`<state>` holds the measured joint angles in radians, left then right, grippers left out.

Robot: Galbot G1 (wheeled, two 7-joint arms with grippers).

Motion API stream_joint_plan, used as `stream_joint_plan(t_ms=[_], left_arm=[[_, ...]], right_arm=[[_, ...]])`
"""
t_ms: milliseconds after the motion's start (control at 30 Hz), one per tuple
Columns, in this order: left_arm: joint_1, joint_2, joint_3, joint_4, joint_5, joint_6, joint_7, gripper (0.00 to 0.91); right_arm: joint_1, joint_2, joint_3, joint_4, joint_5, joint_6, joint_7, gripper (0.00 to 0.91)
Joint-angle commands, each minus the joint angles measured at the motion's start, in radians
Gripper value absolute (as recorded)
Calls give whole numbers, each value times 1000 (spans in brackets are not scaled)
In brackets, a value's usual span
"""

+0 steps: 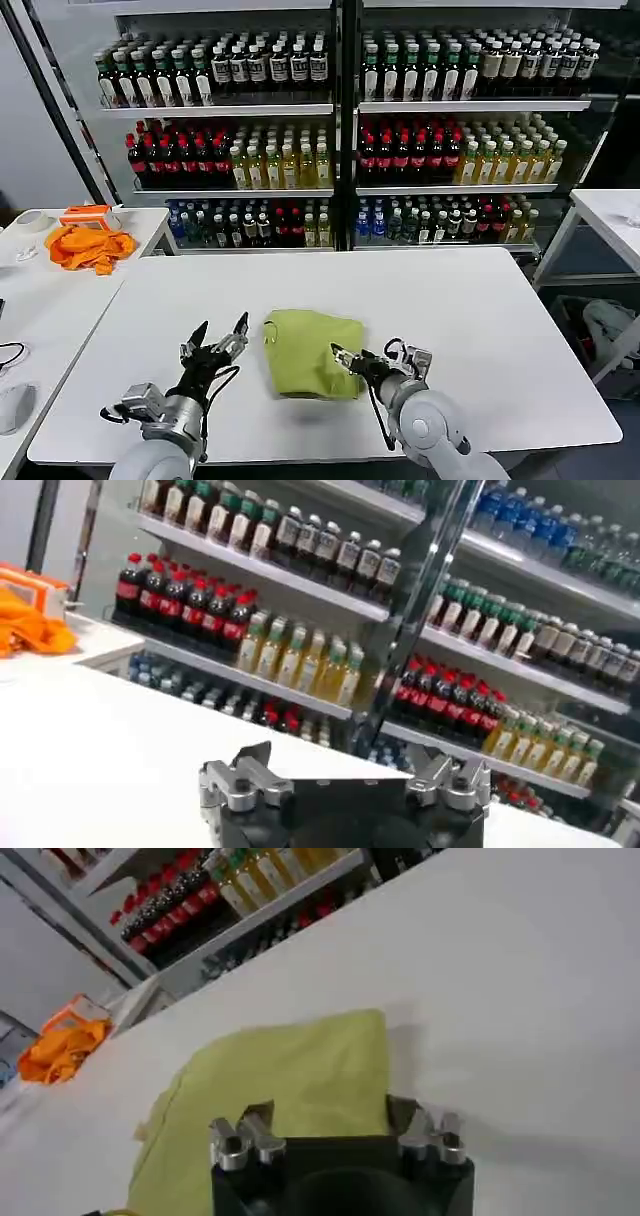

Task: Fold and organize the clothes.

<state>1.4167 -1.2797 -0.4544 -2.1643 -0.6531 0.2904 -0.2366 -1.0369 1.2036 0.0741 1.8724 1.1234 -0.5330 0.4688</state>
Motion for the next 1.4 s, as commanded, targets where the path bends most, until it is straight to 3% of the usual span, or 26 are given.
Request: stream_joint_plan(t_ms=[33, 433, 800, 1000, 1033, 1067, 1100, 1167, 1400], left_arm=[[27, 1, -19, -12, 3, -5, 0, 907], [23, -10, -16, -3, -4, -6, 1, 907], [18, -13, -15, 5, -8, -7, 3, 907], [15, -21, 15, 18, 33, -3, 7, 907], [19, -21, 25, 20, 60, -3, 12, 907], [25, -21, 33, 21, 84, -3, 18, 907], [30, -21, 43, 22, 101, -1, 24, 907], [42, -21, 65, 23, 172, -1, 36, 907], [71, 2, 165, 12, 312, -14, 58, 907]], right_arm=[[15, 4, -6, -17, 22, 11, 12, 0], [41, -17, 68, -14, 54, 28, -11, 0], [-24, -160, 286, 5, 98, 20, -54, 0], [-50, -181, 296, -102, -83, 13, -88, 0], [-51, -179, 288, -108, -104, 9, -92, 242], [-50, -172, 283, -110, -120, 3, -100, 796], [-48, -166, 280, -110, -142, -2, -106, 907], [-41, -152, 257, -103, -240, 15, -128, 907], [-68, -167, 246, -16, -424, 122, -159, 907]])
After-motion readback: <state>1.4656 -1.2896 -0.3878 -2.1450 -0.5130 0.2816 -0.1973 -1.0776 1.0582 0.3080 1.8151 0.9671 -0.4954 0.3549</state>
